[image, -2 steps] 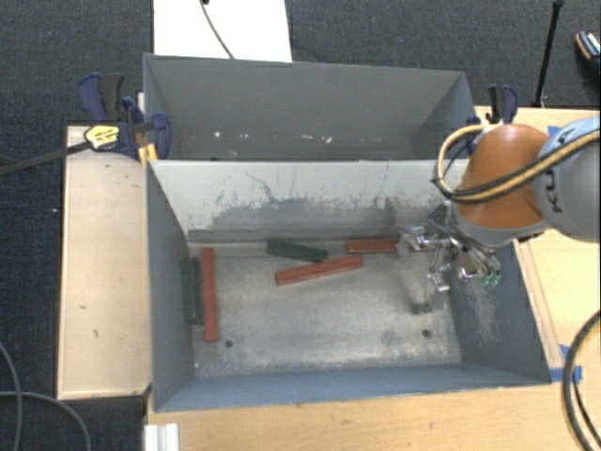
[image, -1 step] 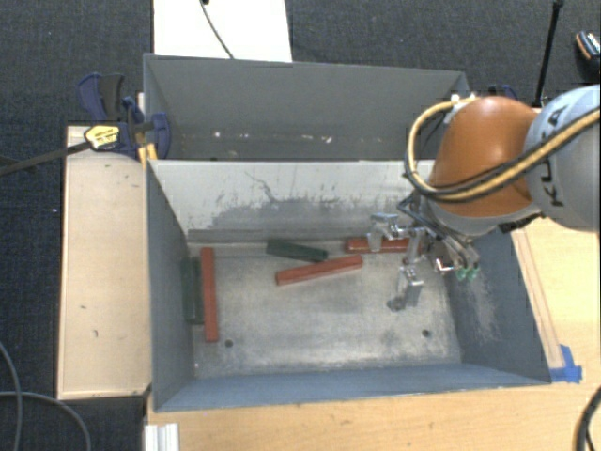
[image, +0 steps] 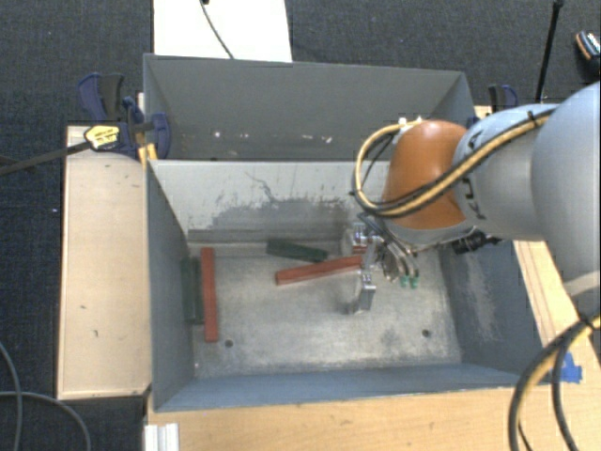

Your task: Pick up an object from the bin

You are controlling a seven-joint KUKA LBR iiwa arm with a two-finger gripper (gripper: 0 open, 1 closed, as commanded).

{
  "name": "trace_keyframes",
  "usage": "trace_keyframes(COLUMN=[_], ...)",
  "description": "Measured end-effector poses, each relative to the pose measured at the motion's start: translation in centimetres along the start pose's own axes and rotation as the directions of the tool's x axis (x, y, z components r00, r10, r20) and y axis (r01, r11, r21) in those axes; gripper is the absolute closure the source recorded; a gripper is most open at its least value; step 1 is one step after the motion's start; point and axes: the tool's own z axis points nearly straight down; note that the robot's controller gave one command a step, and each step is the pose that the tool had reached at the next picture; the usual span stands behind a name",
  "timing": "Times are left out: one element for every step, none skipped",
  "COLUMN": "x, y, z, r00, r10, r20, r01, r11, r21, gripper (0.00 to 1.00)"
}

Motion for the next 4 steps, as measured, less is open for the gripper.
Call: trace_keyframes(x=[-0.2,0.0,0.0,3.1], y=[-0.1,-0.1,-0.1,-1.5], z=[-0.5,-0.2,-0.2,-16.6], r00=[1.000,1.000,1.000,0.999], r10=[-0.003,-0.006,-0.010,0.038], r20=[0.008,0.002,0.001,0.008], r01=[0.003,0.006,0.010,-0.038], r11=[1.000,1.000,1.000,0.999], r21=[0.001,0.002,0.002,0.001], gripper=[1.00,0.00,1.00,1.00])
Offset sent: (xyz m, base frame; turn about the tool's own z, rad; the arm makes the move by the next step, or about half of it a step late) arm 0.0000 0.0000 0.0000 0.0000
